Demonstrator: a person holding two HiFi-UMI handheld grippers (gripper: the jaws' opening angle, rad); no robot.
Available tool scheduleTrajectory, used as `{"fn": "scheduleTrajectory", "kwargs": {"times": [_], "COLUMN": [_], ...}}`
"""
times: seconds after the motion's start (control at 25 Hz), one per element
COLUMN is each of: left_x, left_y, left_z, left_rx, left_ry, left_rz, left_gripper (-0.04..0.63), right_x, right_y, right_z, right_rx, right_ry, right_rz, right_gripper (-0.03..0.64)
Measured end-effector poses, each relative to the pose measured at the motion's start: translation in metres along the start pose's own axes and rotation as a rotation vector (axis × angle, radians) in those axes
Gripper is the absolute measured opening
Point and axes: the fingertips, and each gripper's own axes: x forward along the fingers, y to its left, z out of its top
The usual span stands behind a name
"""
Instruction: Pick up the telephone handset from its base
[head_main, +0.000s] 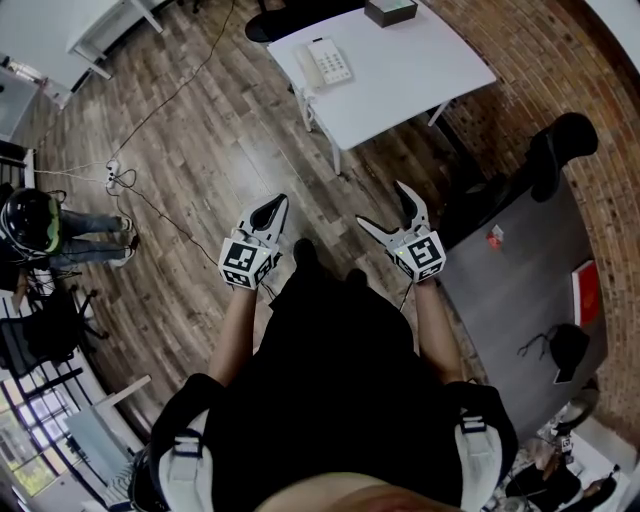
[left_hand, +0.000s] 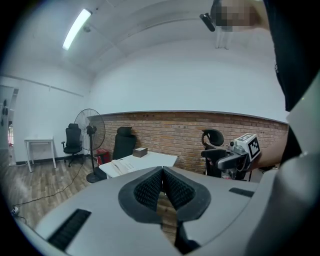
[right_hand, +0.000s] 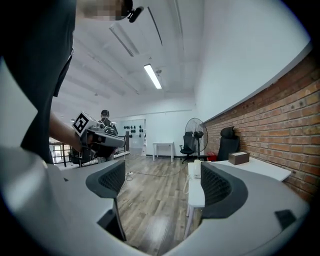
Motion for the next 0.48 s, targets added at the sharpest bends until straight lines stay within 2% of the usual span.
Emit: {"fn": "scheduleTrajectory", "kwargs": {"times": [0.16, 0.48], "left_x": [0.005, 0.015], "left_y": [0.013, 0.042], "left_z": [0.0, -0.001], "left_rx": [-0.006, -0.02], "left_ry": [0.002, 0.002], "left_rz": [-0.008, -0.027], "left_gripper": [0.02, 0.02], "right_x": [0.013, 0.04], "right_y": [-0.004, -0.014], "right_z": [0.001, 0.007], "right_rx": [0.005, -0.006], "right_ry": [0.0, 0.013], "right_rz": [-0.012, -0.043], "right_gripper": [0.477, 0.488]}}
